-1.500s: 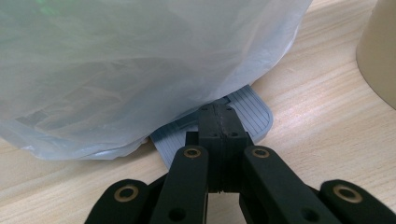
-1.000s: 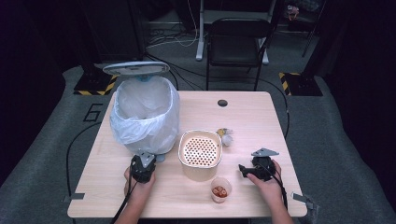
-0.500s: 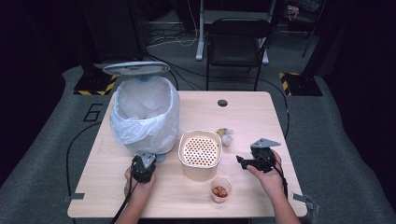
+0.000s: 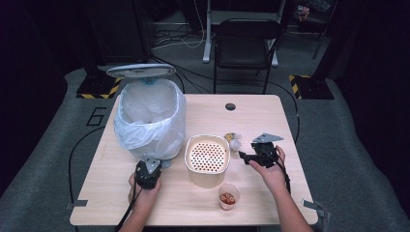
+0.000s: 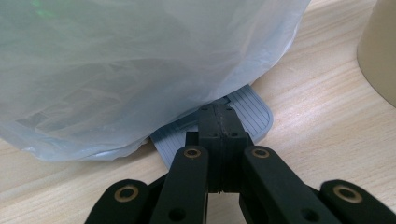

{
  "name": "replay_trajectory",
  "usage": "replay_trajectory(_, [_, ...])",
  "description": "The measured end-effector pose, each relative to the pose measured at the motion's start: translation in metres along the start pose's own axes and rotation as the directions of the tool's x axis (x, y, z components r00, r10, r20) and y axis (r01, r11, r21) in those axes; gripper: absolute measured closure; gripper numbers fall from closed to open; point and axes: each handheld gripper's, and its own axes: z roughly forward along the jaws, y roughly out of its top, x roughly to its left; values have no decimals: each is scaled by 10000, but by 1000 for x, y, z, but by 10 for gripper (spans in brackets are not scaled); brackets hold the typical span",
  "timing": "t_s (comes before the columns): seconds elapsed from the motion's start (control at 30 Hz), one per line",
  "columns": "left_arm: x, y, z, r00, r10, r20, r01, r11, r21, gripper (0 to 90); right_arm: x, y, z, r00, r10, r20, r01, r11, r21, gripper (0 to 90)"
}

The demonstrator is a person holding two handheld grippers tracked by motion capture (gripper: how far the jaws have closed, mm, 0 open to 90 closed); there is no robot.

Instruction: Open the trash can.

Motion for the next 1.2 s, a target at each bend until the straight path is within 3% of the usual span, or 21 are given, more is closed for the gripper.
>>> replay_trajectory(0.13, [0, 0, -1, 10000, 48, 47, -49, 10000, 77, 900, 4, 8, 7, 9995, -313, -41, 314, 9995, 98, 339])
replay_trajectory(0.53, [-1, 0, 0, 9999, 112, -12, -112, 9999, 28, 900, 8, 24, 24, 9990, -424, -173, 429, 9986, 325, 302])
replay_trajectory(1.0, [-1, 0, 0, 9999, 89, -59, -89, 9999, -51, 900, 4, 33, 37, 9989, -278, -380, 286, 9994, 191, 269])
replay_trajectory(1.2, [-1, 0, 0, 10000, 84, -54, -84, 10000, -50, 900, 4, 32, 51, 9990, -152, -425, 170, 9989, 436, 318])
